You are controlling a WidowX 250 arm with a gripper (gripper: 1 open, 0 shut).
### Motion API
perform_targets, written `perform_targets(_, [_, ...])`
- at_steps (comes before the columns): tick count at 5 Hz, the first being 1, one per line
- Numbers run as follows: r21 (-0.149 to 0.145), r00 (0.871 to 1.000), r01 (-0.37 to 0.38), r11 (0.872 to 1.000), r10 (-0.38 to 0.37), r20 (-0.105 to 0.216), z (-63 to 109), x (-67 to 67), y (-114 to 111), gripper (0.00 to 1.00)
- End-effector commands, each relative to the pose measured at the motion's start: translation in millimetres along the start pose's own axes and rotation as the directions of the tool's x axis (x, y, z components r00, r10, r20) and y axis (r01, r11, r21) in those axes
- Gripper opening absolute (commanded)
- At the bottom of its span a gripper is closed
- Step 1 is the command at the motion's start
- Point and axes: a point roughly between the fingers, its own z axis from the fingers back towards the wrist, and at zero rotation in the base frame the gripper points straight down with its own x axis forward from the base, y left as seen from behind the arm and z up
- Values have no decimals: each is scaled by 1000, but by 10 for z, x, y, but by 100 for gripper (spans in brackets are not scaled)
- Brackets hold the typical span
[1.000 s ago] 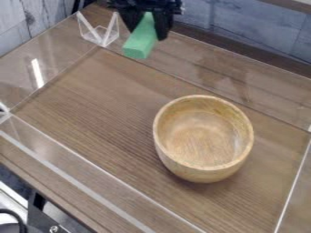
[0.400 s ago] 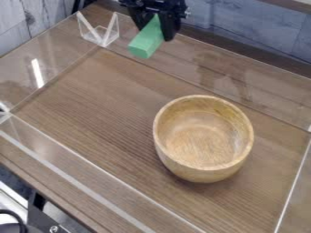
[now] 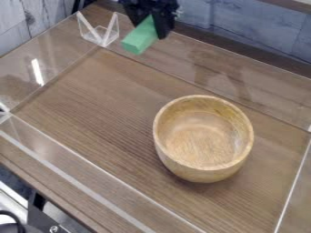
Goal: Move green stick from inside the wooden bowl to the table next to it
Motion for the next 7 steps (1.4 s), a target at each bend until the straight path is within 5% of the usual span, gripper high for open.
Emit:
perform_targets(1, [21, 998, 18, 1000, -19, 52, 66, 68, -60, 0])
perform_targets(2, [19, 998, 31, 999, -32, 49, -33, 20, -194, 0])
perform_targets(4, [19, 997, 53, 998, -54, 60, -97, 122, -74, 0])
perform_targets(7, [58, 997, -48, 997, 44, 68, -81, 263, 107, 0])
